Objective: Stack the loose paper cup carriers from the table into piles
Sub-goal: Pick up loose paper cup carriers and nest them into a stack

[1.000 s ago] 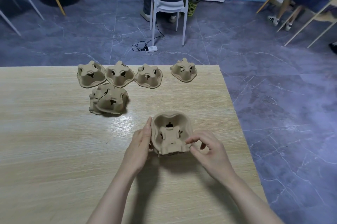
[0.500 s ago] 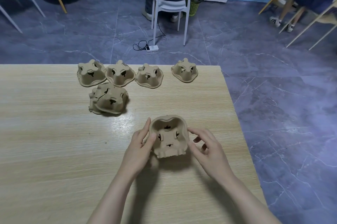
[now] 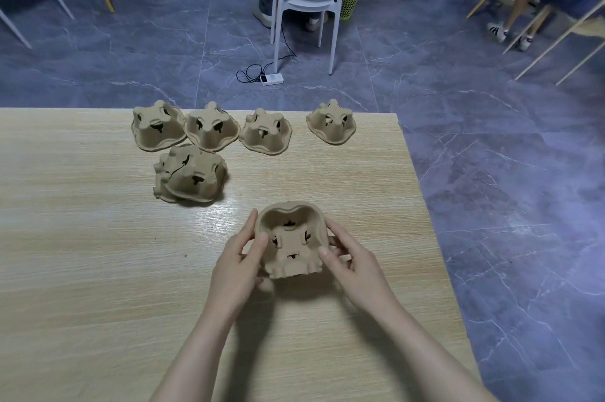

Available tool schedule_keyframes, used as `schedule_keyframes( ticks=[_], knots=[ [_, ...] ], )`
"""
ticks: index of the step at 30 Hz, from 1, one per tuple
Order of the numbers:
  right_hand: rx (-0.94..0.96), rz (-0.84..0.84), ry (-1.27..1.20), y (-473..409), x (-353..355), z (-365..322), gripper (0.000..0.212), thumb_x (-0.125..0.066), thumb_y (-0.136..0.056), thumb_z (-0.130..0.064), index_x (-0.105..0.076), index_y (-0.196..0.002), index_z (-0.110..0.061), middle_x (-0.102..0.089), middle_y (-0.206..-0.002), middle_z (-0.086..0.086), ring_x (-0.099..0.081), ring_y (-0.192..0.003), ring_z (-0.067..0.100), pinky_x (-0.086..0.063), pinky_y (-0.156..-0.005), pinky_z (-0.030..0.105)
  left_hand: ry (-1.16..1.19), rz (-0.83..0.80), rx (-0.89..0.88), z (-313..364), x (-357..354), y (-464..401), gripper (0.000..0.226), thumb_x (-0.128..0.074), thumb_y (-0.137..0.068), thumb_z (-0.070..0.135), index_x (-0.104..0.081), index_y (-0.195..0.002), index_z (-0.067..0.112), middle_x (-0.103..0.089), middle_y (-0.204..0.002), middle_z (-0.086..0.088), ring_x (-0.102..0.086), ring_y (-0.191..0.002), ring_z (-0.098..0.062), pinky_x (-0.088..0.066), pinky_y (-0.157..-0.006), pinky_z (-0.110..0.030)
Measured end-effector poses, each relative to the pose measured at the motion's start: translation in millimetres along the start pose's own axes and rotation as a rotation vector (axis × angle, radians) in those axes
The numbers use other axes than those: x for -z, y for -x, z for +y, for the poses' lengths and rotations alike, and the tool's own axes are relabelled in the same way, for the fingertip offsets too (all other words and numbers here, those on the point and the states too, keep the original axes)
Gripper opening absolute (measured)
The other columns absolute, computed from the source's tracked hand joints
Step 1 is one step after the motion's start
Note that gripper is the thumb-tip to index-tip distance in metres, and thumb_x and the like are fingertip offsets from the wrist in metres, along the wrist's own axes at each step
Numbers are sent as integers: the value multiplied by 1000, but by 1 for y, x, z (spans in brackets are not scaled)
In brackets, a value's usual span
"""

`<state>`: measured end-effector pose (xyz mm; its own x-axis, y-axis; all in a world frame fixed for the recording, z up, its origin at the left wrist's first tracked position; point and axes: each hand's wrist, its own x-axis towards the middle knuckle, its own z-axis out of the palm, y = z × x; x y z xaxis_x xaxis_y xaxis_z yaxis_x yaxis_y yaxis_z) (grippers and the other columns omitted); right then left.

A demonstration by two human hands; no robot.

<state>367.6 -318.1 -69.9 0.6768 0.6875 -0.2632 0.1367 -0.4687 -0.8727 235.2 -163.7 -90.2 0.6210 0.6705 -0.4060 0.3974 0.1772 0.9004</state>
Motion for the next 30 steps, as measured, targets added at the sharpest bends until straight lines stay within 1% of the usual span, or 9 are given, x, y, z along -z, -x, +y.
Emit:
schedule_keyframes(
  ticks=[4, 7, 11, 13, 15, 19, 23, 26, 30],
  knots=[
    [4, -17, -17, -8, -6, -2, 51, -62, -94, -20, -43, -137, -42, -61, -109, -20, -56, -90, -10, -42, -83, 11, -1, 72, -30, 4, 4, -3, 37, -57, -95, 45, -44, -121, 69, -53, -121, 36, -65, -89, -12, -57, -81, -51],
    [40, -58, -4, -15, -10, -5, 56, -62, -94, -20, -36, -134, -49, -61, -112, -18, -57, -90, 4, -45, -86, 21, -63, 116, -61, 4, 8, -9, 38, -52, -94, 51, -41, -128, 66, -56, -114, 25, -59, -84, -15, -56, -84, -51],
    [72, -66, 36, -27, -7, -3, 58, -66, -92, -25, -36, -128, -59, -65, -106, -11, -60, -93, 13, -48, -85, 25, -186, 52, -125, 6, 12, -11, 47, -44, -91, 66, -22, -132, 69, -54, -114, 17, -51, -94, 14, -43, -84, -21],
    [98, -54, 97, -38, 1, -5, 56, -65, -92, -30, -34, -130, -57, -61, -115, -5, -58, -90, 6, -48, -84, 26, -205, 14, -139, 6, 12, -11, 52, -42, -87, 69, -16, -132, 75, -51, -119, 19, -48, -97, 21, -40, -83, -19],
    [131, -29, 179, -55, 12, -6, 56, -62, -93, -33, -33, -138, -50, -53, -122, -10, -55, -86, 2, -48, -82, 25, -186, -7, -127, 4, 13, -11, 52, -43, -87, 63, -16, -127, 82, -49, -120, 22, -53, -96, 13, -45, -89, -29],
    [176, 60, 354, -106, 41, -13, 60, -60, -94, -34, -34, -148, -33, -46, -131, -7, -58, -93, 12, -50, -84, 33, -122, -53, -93, 4, 17, -13, 52, -50, -93, 52, -23, -130, 78, -48, -120, 28, -58, -97, -11, -50, -97, -51],
    [157, 116, 478, -166, 65, -23, 62, -61, -93, -30, -35, -149, -29, -46, -132, 3, -57, -101, 22, -47, -92, 41, -87, -99, -83, 6, 21, -15, 55, -52, -92, 47, -27, -132, 74, -48, -119, 39, -52, -97, -10, -47, -102, -49],
    [143, 120, 568, -210, 73, -31, 62, -61, -92, -27, -35, -149, -27, -45, -137, 8, -44, -126, 25, -41, -101, 42, -82, -105, -76, 5, 21, -15, 55, -52, -91, 46, -27, -131, 74, -49, -116, 41, -51, -95, -6, -47, -102, -46],
    [90, 73, 690, -254, 75, -38, 63, -58, -92, -26, -34, -150, -25, -38, -146, 10, -34, -136, 29, -34, -107, 43, -78, -114, -73, 5, 22, -14, 55, -51, -92, 45, -26, -131, 75, -46, -113, 50, -50, -99, -3, -47, -102, -42]
  ],
)
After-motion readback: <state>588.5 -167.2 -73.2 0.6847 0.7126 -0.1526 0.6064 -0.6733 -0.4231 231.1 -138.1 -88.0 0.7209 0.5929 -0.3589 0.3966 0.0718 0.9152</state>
